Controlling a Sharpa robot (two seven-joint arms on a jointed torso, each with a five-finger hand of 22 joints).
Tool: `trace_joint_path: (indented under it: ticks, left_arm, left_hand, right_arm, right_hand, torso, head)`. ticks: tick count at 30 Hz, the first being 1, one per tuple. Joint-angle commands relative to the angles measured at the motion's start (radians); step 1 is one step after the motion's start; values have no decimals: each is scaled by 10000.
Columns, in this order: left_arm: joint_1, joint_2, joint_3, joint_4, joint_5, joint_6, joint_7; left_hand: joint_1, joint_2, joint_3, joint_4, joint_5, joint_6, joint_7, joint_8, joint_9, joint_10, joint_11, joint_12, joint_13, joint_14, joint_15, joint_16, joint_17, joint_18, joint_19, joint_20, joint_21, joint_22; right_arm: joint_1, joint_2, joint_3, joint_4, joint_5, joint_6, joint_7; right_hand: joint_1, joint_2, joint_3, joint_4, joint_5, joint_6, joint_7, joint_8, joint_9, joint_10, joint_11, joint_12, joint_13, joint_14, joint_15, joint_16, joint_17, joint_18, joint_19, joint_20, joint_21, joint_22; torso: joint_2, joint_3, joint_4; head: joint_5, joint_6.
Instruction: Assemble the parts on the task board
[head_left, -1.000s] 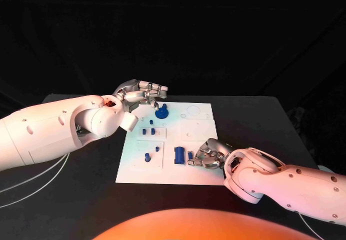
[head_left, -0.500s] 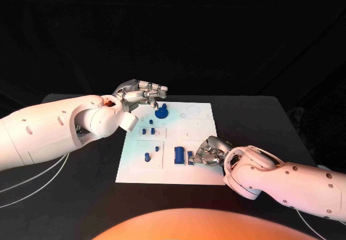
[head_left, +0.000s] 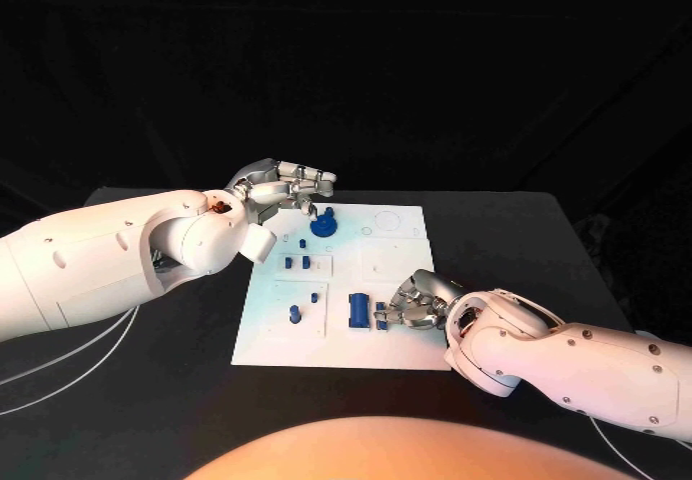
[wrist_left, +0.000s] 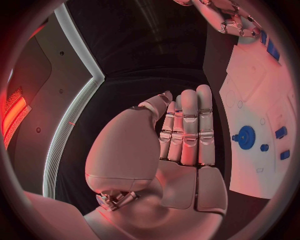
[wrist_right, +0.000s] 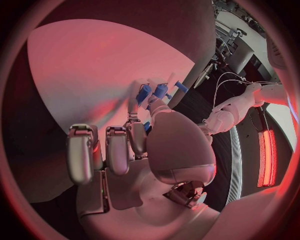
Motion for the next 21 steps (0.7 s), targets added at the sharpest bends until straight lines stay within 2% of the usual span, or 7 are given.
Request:
trace_joint_path:
  ticks: [1, 5, 10, 21]
  left_arm:
    - [6, 17, 7, 22, -4, 175, 37]
    - [6, 7, 7, 18, -4, 174, 36]
    - [6, -3, 7, 23, -5, 175, 35]
    - [6, -3, 7, 25, -8, 176, 40]
  left_hand:
    - [-16, 73, -49, 28, -49, -22, -22, 26, -4, -56, -14, 32, 16, -57, 24, 55, -13, 134, 96, -4, -64, -15]
    - [-16, 73, -49, 28, -49, -22, -22, 26, -4, -56, -14, 32, 16, -57, 24, 55, -13, 134, 96, -4, -64, -15]
    - [-16, 73, -49, 28, -49, -22, -22, 26, -4, -56, -14, 32, 16, -57, 24, 55, -13, 134, 96, -4, -64, -15]
    - [-16, 73, -49, 28, -49, -22, -22, 26, -4, -56, -14, 32, 16, -57, 24, 55, -13, 134, 96, -4, -64, -15]
  right_arm:
    - [0, -57, 4, 113, 26, -200, 361]
    - [-1, -261, 12, 381, 103, -228, 543]
    - [-5, -495, 14, 597, 187, -17, 621]
    - [-49, -726, 12, 611, 209, 284, 601]
  right_hand:
    - [57, 31, -73, 2, -60, 52, -28, 49, 10, 52, 24, 42, 583, 796, -82, 54, 1394, -170, 641, -65, 14, 2362]
    - [54, 36, -80, 8, -69, 52, -26, 49, 11, 55, 25, 48, 587, 796, -82, 53, 1392, -170, 642, -65, 15, 2362]
    - [56, 38, -85, 9, -73, 51, -26, 49, 11, 46, 25, 30, 574, 793, -82, 43, 1378, -167, 636, -65, 0, 2358]
    - [457, 67, -137, -207, -88, 23, -49, 61, 20, 39, 5, 26, 581, 796, -96, 55, 1399, -170, 642, -77, 15, 2363]
  torso:
    - [-8, 2, -3]
    - [2, 2, 5]
    - [6, -5, -11]
    - [3, 4, 3]
  head:
    - [4, 10]
    - [15, 20]
    - [27, 14]
    - [10, 11]
